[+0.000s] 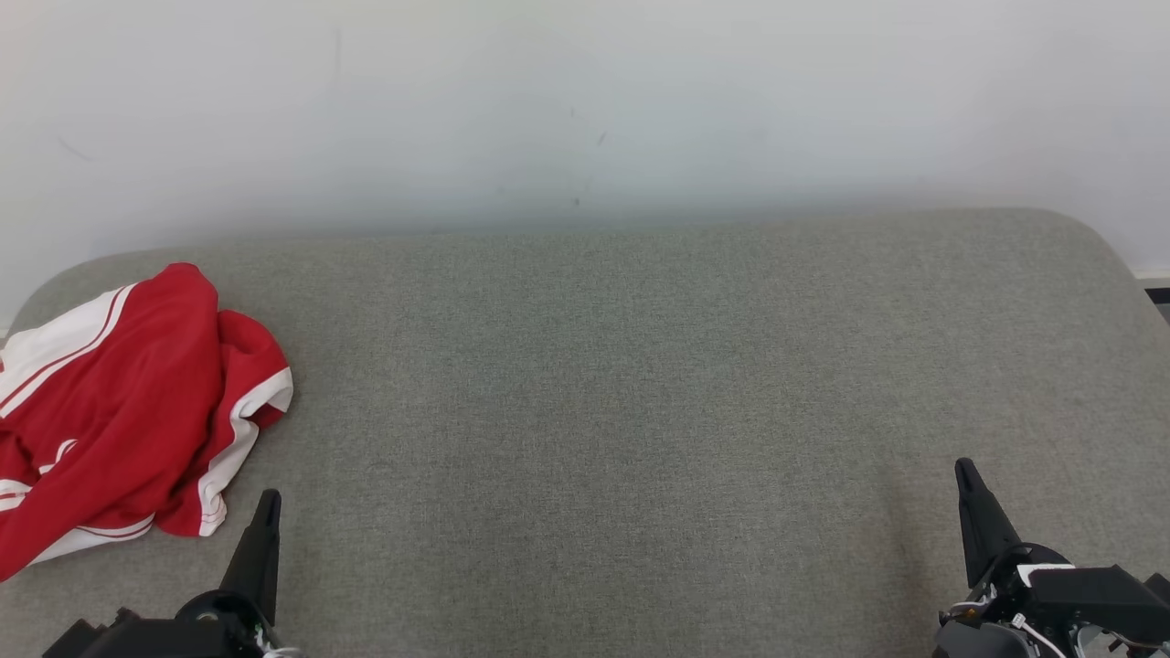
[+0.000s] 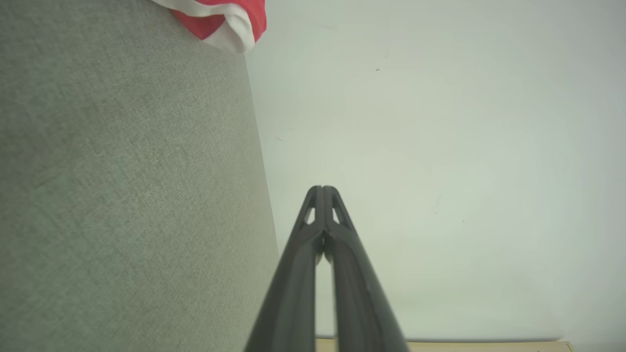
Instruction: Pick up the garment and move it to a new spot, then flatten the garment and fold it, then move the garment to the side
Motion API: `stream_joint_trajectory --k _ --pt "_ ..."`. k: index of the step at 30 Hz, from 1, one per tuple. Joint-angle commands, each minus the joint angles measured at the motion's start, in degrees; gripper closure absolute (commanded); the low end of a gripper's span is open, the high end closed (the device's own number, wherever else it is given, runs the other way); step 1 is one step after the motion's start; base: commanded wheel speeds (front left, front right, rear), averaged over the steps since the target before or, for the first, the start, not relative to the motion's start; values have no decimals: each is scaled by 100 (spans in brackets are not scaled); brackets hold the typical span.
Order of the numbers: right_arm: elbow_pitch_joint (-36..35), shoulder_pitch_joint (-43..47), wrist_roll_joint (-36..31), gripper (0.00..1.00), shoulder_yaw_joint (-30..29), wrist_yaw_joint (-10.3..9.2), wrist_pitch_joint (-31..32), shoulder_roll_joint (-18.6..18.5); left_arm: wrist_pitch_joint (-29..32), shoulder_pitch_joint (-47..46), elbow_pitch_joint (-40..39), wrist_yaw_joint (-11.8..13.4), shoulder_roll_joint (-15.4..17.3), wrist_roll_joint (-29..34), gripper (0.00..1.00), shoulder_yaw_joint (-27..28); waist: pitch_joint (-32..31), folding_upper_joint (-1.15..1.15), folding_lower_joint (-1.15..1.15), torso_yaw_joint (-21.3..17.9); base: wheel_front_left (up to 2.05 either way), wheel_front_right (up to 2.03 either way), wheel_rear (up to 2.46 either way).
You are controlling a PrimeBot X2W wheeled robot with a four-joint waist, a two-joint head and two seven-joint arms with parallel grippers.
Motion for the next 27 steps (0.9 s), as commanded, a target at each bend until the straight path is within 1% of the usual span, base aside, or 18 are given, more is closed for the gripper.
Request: stream_joint_trajectory --k 1,18,19,23,27 --pt "3 -44 -38 100 -3 -13 8 7 13 -61 4 -4 -5 -27 100 14 0 0 0 0 0 0 0" --pt "3 -45 -38 100 -3 -13 8 7 13 -61 4 -4 -5 -27 100 14 0 0 0 0 0 0 0" --pt "9 4 -1 0 1 0 -4 1 -2 3 8 0 -1 1 0 -2 0 0 0 0 0 0 0" --pt "144 115 2 0 15 0 -13 16 -13 116 132 0 -26 3 0 -18 1 0 0 0 0 0 0" --pt "90 126 -92 0 99 0 -134 15 -135 136 66 0 -24 55 0 -59 5 0 0 2 0 0 0"
